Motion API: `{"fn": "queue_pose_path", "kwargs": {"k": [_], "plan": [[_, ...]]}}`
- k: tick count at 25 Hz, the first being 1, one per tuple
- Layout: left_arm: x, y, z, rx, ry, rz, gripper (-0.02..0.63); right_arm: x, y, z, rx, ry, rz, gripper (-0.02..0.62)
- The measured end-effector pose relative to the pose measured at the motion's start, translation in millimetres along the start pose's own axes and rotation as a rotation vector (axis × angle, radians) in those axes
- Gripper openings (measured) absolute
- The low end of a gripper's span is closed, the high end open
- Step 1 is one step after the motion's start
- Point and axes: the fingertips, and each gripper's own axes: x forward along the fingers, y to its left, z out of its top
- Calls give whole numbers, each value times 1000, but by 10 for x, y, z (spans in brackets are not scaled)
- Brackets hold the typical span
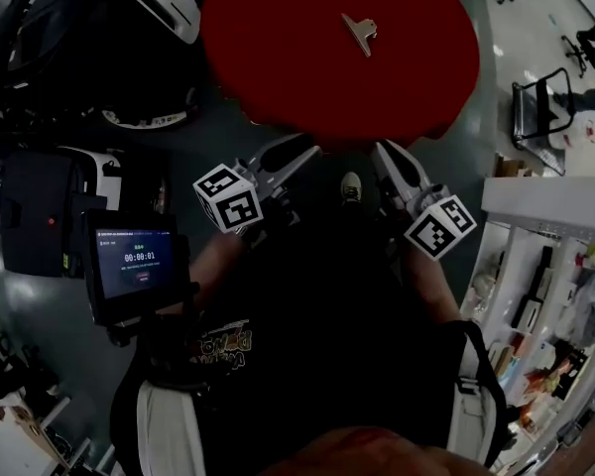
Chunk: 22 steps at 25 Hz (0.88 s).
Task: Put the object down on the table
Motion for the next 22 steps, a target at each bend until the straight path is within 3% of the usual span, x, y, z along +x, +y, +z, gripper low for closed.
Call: {"fn": "queue_pose_path", "kwargs": {"k": [8,13,16,22], "plan": [[87,261,129,-15,-36,81,143,292,-731,202,-3,31,-76,41],[457,499,236,39,-69,166,144,715,-1756,466,-100,115,-118,44],[664,654,269,60,-62,208,144,1045,-2414,577,-102,163,-145,58],[821,682,389,48,-72,255,144,1613,-3333,629,-101,272,-220,64]]}}
